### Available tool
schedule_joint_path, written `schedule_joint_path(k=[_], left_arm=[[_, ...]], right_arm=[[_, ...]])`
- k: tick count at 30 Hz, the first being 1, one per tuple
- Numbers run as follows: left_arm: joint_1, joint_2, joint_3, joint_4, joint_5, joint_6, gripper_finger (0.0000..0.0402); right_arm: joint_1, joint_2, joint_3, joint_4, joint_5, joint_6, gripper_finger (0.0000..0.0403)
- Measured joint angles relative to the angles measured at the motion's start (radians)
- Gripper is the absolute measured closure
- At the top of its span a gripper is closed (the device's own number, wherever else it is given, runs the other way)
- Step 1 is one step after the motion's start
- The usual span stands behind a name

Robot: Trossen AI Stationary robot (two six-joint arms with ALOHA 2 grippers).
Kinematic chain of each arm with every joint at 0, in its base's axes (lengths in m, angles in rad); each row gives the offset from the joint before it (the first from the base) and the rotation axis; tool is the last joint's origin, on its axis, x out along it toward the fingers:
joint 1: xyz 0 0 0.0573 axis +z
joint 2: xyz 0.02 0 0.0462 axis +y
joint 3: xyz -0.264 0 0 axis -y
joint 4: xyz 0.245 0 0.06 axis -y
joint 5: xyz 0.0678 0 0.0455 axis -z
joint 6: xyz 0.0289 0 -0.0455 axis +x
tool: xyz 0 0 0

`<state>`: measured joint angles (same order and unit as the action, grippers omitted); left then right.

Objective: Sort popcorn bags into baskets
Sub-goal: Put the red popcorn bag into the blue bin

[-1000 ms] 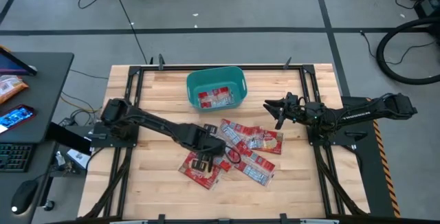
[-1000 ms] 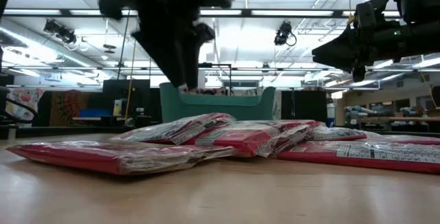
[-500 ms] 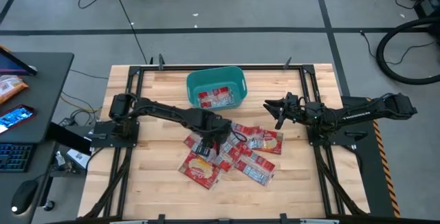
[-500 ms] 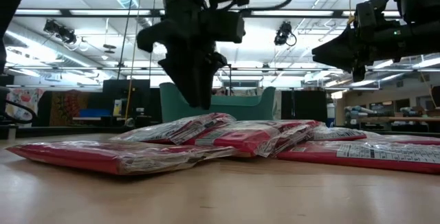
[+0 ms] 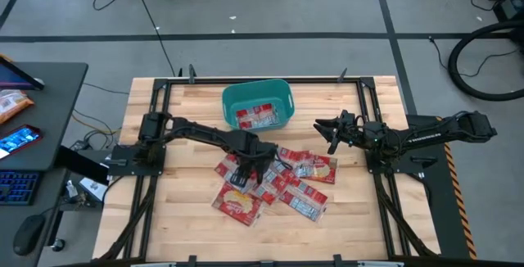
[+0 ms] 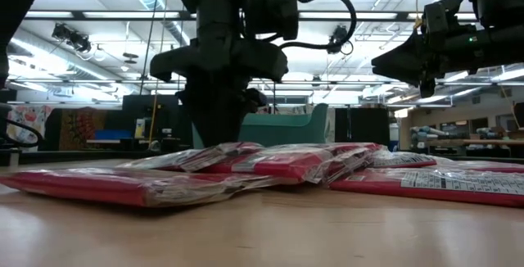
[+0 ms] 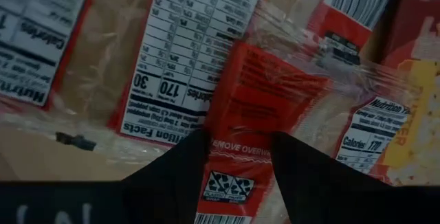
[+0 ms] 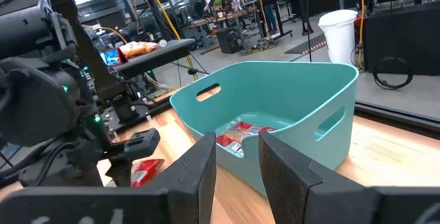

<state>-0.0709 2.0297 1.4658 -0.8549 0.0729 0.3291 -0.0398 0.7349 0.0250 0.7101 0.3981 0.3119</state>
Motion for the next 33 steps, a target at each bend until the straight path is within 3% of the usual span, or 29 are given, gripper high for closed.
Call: schedule_joint_path(k=[11, 23, 33], left_arm=[[0.0, 0.024, 0.002, -0.027, 0.006, 0.02, 0.0235], [-0.008, 0.024, 0.005, -0.066, -0.003, -0.014, 0.039], [-0.019, -0.033, 0.102, -0.23, -0.053, -0.062, 0.0396]], right_arm=[[0.0, 0.0, 0.0, 0.0, 0.0, 0.0, 0.0288], [0.0, 0.0, 0.0, 0.0, 0.0, 0.0, 0.0288], [0.0, 0.0, 0.0, -0.001, 0.0, 0.0, 0.0288]])
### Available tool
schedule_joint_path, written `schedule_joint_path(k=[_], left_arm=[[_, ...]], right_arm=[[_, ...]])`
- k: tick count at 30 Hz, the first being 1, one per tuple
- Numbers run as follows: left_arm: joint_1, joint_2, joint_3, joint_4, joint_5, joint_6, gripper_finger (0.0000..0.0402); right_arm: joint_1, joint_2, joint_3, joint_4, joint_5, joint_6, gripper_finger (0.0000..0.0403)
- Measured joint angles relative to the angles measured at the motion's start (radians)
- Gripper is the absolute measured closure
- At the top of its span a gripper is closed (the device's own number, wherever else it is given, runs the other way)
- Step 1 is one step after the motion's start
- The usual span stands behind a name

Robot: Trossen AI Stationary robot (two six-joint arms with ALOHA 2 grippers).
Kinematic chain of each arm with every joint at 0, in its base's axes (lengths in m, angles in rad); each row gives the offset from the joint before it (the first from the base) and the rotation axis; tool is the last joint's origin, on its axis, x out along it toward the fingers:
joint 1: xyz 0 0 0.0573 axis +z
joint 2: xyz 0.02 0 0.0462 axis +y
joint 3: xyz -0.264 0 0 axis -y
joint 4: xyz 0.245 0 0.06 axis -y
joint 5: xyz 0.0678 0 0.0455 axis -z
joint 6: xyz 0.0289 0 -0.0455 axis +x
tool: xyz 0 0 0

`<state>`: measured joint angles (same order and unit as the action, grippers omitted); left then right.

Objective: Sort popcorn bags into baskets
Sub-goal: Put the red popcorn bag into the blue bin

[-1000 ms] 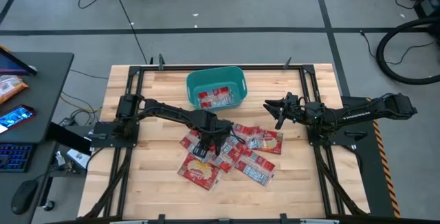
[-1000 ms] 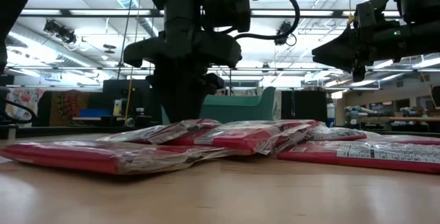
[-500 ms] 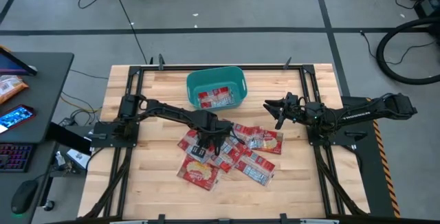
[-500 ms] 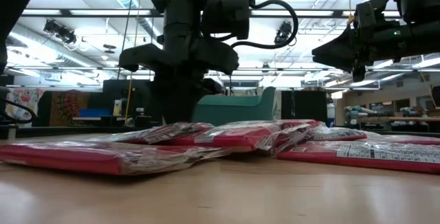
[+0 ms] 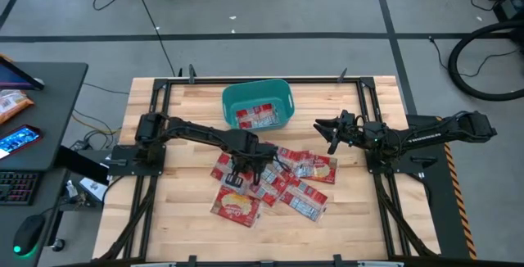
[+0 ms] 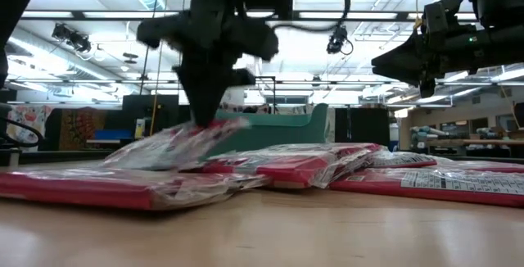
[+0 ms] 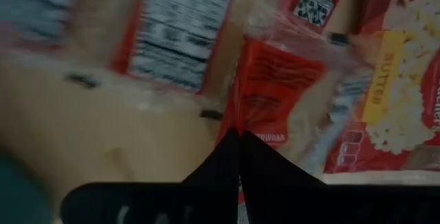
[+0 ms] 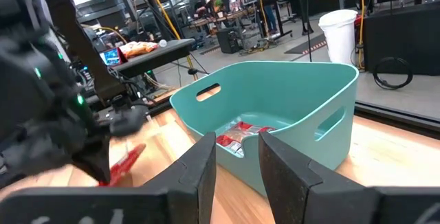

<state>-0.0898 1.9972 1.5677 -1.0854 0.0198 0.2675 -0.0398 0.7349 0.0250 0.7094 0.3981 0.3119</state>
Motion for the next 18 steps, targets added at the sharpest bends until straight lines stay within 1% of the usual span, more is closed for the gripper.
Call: schedule_joint_path(k=[4, 7, 11, 14, 18], left_arm=[[0.002, -0.042, 0.047, -0.037, -0.022, -0.027, 0.0397], [0.002, -0.066, 0.106, -0.086, -0.032, -0.039, 0.0397], [0.006, -0.083, 0.206, -0.148, -0.093, -0.04, 0.0398], [0.026, -0.084, 0.286, -0.167, -0.116, -0.039, 0.0398], [0.07, -0.084, 0.364, -0.165, -0.116, -0.016, 0.0398]], right_arm=[[0.0, 0.0, 0.0, 0.0, 0.0, 0.0, 0.0288], [0.0, 0.0, 0.0, 0.0, 0.0, 0.0, 0.0288], [0.0, 0.0, 0.0, 0.004, 0.0, 0.0, 0.0288], [0.0, -0.001, 0.0, 0.009, 0.0, 0.0, 0.0288], [0.0, 0.0, 0.0, 0.011, 0.0, 0.0, 0.0288]])
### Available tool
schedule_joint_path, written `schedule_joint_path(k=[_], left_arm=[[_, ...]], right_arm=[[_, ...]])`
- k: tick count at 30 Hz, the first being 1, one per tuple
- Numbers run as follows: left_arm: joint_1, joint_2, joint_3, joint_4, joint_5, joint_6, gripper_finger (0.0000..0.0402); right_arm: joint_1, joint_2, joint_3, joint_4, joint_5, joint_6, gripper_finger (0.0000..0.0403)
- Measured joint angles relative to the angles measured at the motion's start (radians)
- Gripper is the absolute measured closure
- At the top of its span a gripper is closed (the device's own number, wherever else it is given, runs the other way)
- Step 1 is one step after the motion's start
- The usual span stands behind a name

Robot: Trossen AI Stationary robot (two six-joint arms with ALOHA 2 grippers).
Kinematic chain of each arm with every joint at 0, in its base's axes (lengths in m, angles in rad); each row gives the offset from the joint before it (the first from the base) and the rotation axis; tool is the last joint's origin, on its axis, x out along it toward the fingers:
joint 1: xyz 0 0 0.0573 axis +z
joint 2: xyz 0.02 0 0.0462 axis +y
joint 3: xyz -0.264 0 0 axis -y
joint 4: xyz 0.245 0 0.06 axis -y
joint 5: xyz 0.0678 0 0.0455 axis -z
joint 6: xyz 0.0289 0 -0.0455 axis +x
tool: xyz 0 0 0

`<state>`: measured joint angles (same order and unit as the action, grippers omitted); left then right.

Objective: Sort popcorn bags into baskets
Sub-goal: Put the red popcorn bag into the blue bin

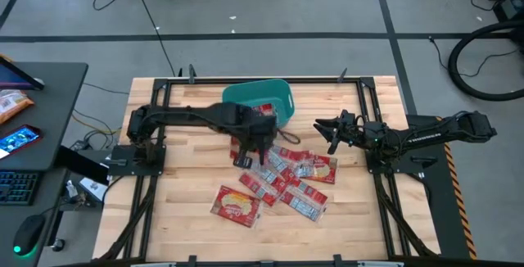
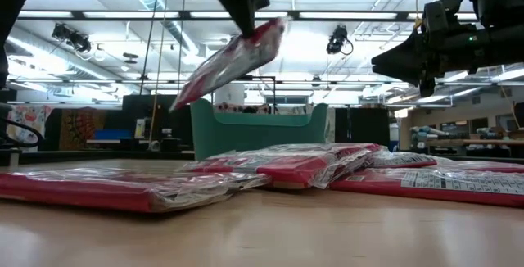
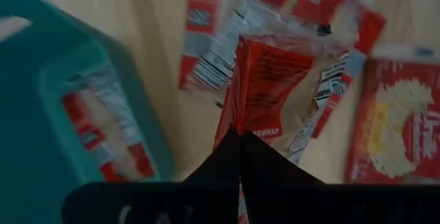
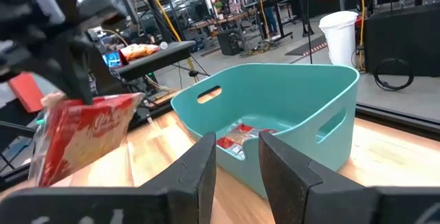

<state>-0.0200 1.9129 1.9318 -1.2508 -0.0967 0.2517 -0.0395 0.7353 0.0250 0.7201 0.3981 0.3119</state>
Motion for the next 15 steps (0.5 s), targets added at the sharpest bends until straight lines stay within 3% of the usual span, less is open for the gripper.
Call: schedule_joint_path(k=[6, 15], left_arm=[[0.108, 0.0, 0.075, 0.0, -0.001, 0.056, 0.0398], [0.295, 0.0, 0.078, 0.13, 0.022, 0.119, 0.0398]], right_arm=[[0.0, 0.0, 0.0, -0.001, 0.0, 0.0, 0.0288], [0.0, 0.0, 0.0, 0.002, 0.0, 0.0, 0.0288]])
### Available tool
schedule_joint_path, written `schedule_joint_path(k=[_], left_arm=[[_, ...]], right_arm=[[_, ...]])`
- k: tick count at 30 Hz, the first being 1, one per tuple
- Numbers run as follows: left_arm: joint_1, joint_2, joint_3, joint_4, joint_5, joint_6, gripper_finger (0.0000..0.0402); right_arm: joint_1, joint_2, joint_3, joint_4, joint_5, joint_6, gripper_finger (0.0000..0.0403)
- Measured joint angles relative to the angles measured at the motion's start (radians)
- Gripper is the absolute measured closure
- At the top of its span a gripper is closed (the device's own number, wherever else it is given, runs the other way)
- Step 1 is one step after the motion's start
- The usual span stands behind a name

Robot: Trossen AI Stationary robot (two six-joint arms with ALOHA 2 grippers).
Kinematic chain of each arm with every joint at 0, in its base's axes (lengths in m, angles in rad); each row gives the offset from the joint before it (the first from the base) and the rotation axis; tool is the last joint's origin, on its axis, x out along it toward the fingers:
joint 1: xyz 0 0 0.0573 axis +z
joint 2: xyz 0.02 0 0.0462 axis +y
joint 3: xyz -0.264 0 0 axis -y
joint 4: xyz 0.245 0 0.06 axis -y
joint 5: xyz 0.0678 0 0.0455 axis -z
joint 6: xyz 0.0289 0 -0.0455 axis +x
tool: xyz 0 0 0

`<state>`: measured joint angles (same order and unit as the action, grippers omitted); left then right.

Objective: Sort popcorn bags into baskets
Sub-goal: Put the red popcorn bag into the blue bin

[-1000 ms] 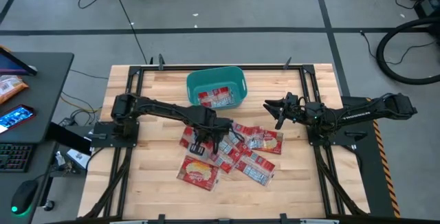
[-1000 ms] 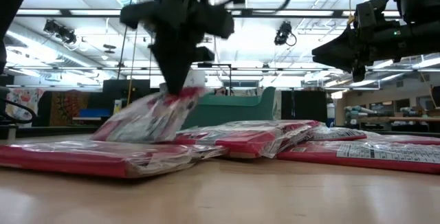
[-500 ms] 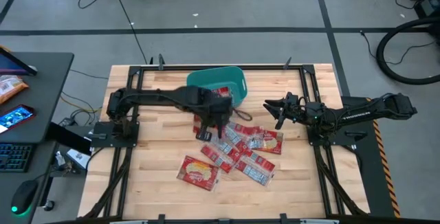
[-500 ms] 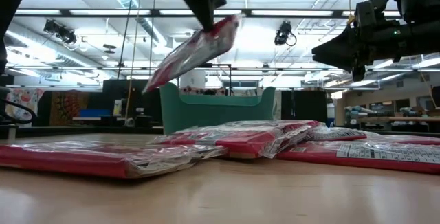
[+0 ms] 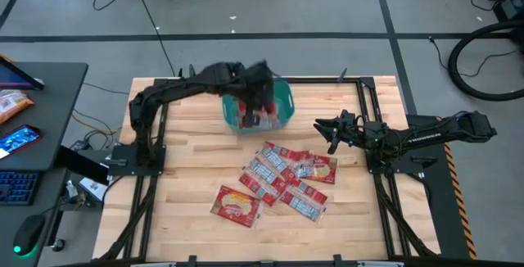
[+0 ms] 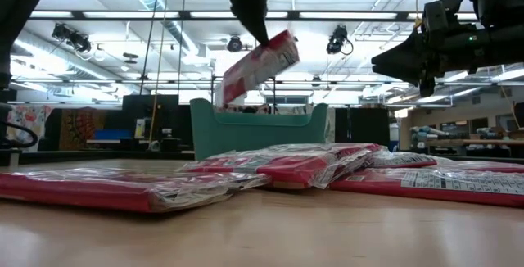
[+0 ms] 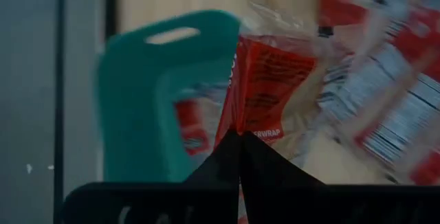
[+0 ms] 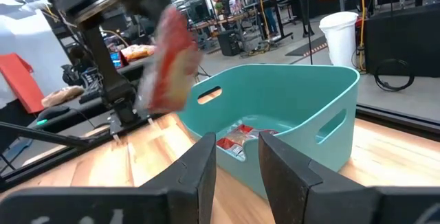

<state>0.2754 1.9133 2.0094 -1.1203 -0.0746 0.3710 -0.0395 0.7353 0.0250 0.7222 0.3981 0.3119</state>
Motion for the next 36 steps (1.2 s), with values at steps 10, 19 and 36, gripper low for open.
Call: schedule_joint_path(k=[10, 19, 36], left_arm=[[0.147, 0.019, -0.045, 0.079, 0.003, 0.055, 0.0398], [0.191, 0.019, -0.247, 0.186, -0.001, 0.051, 0.0385], [-0.046, 0.016, -0.211, 0.07, 0.156, 0.063, 0.0258]], right_arm=[[0.0, 0.0, 0.0, 0.002, 0.0, 0.0, 0.0288], [0.0, 0.0, 0.0, 0.002, 0.0, 0.0, 0.0288], [0.0, 0.0, 0.0, 0.002, 0.0, 0.0, 0.0288]])
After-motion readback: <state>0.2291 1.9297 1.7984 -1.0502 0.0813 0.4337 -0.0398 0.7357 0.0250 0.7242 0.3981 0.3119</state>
